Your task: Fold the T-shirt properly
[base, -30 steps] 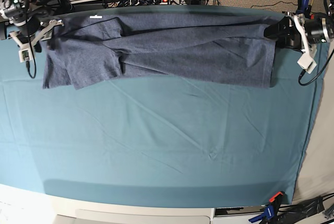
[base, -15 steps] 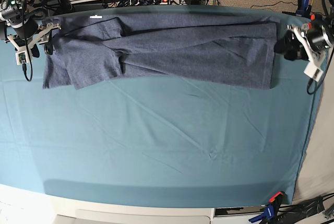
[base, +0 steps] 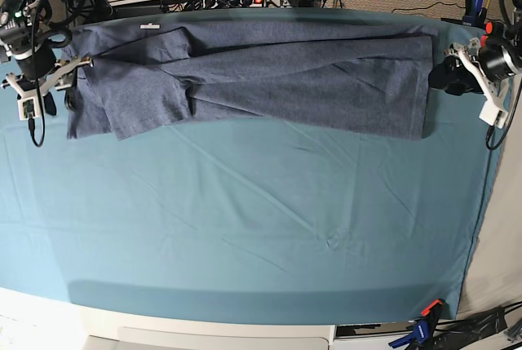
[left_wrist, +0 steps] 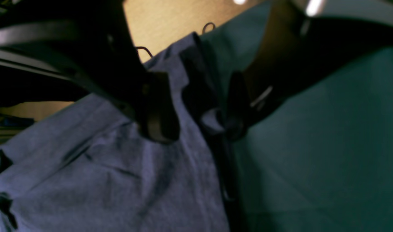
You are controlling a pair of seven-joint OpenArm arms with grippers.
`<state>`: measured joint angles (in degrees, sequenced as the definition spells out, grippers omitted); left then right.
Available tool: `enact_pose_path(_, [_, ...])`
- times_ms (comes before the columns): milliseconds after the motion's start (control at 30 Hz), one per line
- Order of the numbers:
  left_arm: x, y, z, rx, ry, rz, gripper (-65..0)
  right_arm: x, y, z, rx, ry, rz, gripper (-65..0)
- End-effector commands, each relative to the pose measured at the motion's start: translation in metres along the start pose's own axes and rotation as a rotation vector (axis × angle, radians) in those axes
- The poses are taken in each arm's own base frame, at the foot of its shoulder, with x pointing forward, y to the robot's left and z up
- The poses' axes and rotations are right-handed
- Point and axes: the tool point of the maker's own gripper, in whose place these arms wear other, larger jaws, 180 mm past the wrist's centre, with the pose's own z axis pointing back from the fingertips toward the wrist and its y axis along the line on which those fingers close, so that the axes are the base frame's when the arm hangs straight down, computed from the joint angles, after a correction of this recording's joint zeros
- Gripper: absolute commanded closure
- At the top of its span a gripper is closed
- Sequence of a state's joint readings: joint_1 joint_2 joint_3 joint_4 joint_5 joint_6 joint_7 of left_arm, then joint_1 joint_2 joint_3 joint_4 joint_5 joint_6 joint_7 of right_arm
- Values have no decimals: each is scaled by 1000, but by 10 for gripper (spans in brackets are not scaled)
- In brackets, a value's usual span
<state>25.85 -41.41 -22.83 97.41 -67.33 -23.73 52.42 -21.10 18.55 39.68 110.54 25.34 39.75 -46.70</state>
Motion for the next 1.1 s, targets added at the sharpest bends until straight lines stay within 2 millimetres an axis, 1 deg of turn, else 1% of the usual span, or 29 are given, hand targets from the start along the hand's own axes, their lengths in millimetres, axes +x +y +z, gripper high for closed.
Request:
enact_pose_path(0, [8, 3, 4, 3, -21, -2, -252, 20, 0, 4, 5, -63, 30, -276])
enact_pose_path(67, [3, 11, 2, 10, -13, 31, -252, 30, 7, 5, 24, -91, 40, -276])
enact_pose_path(267, [0, 45, -3, 20, -33, 191, -252, 51, 31, 7, 72, -137, 108, -276])
enact_pose_path(433, [6, 63, -6, -4, -62, 294, -252, 51, 44, 3, 99, -124, 144, -276])
enact_pose_path(533, [5, 62, -6, -40, -68, 314, -253, 51, 50, 1, 116, -122, 149, -276])
enact_pose_path(667, [7, 48, -7, -111, -71, 258, -256, 51, 54, 0, 127, -121, 151, -276])
enact_pose_path(733, [7, 40, -9, -136, -66, 221, -286, 50, 54, 0, 125, -120, 152, -276])
enact_pose_path(833, [11, 34, -12, -149, -71, 202, -347, 50, 53, 0, 124, -118, 154, -276])
enact_pose_path(933, [13, 32, -12, -148, -75, 189, -369, 49, 55, -1, 125, -116, 147, -276])
enact_pose_path(1067, [11, 34, -13, -135, -66, 213, -386, 46, 61, -1, 131, -120, 113, -276])
